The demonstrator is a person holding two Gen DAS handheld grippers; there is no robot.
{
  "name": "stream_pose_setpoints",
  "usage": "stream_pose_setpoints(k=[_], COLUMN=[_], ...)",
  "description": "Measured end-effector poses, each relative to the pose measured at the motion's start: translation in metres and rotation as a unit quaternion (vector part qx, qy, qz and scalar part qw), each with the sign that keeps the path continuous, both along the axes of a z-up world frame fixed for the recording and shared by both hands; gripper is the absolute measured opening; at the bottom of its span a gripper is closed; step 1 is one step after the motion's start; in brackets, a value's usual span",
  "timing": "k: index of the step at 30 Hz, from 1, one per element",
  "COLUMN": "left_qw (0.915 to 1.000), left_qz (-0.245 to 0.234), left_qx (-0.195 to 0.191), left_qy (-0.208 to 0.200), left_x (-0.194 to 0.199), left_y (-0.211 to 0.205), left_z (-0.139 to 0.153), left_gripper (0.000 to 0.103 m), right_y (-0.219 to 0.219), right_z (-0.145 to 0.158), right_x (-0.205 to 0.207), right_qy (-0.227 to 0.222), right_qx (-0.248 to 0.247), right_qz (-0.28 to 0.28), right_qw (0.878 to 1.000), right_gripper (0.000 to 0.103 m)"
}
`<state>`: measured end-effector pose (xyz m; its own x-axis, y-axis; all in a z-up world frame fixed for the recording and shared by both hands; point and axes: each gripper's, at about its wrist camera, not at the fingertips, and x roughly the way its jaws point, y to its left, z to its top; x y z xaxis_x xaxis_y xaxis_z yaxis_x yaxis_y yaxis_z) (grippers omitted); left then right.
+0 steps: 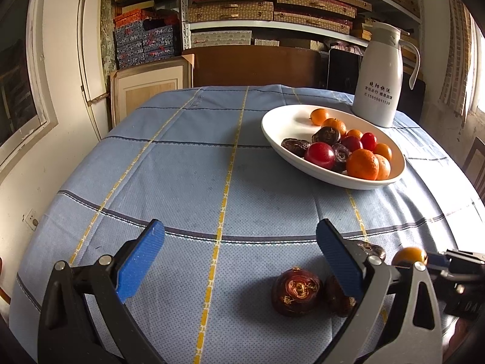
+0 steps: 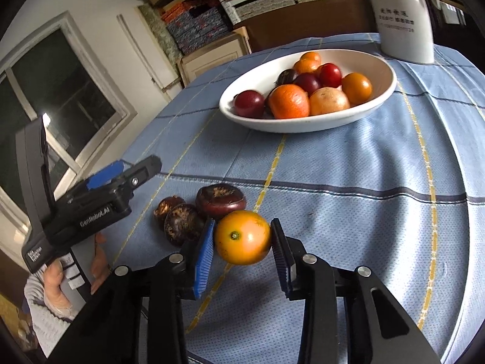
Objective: Organize fruits
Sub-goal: 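Grasp a yellow-orange fruit with the right gripper while the left gripper grasps a dark fruit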
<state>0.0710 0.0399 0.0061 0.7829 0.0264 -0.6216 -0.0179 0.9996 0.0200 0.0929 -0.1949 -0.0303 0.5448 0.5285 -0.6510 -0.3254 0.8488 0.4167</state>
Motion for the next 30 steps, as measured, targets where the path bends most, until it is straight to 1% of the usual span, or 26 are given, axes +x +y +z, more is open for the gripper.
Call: stream_pose_setpoints(k=[2,4,6,10,15,17,19,24,26,28,30], left_qw=[0.9999,0.9994,0.9978,0.9929,0.9879,0.9873,0.9878,0.9897,0.9889,0.9881,0.9863], left_qz=[-0.007,-0.027,-0.059,-0.117,-0.150,-0.152,-0.144,-0.099,-0.089,-0.092,-0.095], left_qx=[-0.006,-0.015,-0.021,-0.013,-0.004,-0.004,-0.016,-0.070,-0.080,-0.063,-0.029], left_qy=[0.007,0.018,0.022,0.018,0.038,0.044,0.057,0.076,0.088,0.106,0.131], left_x=[-0.001,-0.006,-0.015,-0.031,-0.029,-0.028,-0.024,-0.018,-0.014,-0.010,-0.004], left_y=[0.000,-0.001,-0.006,-0.020,-0.034,-0.036,-0.028,0.012,0.018,0.012,0.000], left_z=[-0.001,-0.003,-0.004,-0.005,-0.010,-0.011,-0.013,-0.017,-0.021,-0.026,-0.035], left_gripper=[0.098,0.098,0.098,0.098,0.098,0.098,0.098,0.098,0.098,0.098,0.097], right_y=[-0.006,-0.014,-0.019,-0.025,-0.024,-0.026,-0.029,-0.029,-0.028,-0.028,-0.029], right_z=[0.000,0.000,0.000,-0.001,0.001,0.001,0.001,0.000,0.001,0.002,0.001], right_x=[0.003,0.005,0.007,0.009,0.010,0.009,0.009,0.008,0.007,0.007,0.007], right_qy=[0.000,-0.001,0.000,0.003,0.001,0.002,0.002,0.005,0.002,0.001,0.002], right_qx=[0.007,0.015,0.021,0.028,0.030,0.032,0.035,0.036,0.035,0.035,0.037], right_qz=[-0.016,-0.032,-0.043,-0.051,-0.051,-0.054,-0.056,-0.056,-0.054,-0.055,-0.058], right_qw=[1.000,0.999,0.999,0.998,0.998,0.998,0.998,0.998,0.998,0.998,0.998], right_gripper=[0.037,0.037,0.037,0.037,0.037,0.037,0.037,0.037,0.037,0.037,0.037])
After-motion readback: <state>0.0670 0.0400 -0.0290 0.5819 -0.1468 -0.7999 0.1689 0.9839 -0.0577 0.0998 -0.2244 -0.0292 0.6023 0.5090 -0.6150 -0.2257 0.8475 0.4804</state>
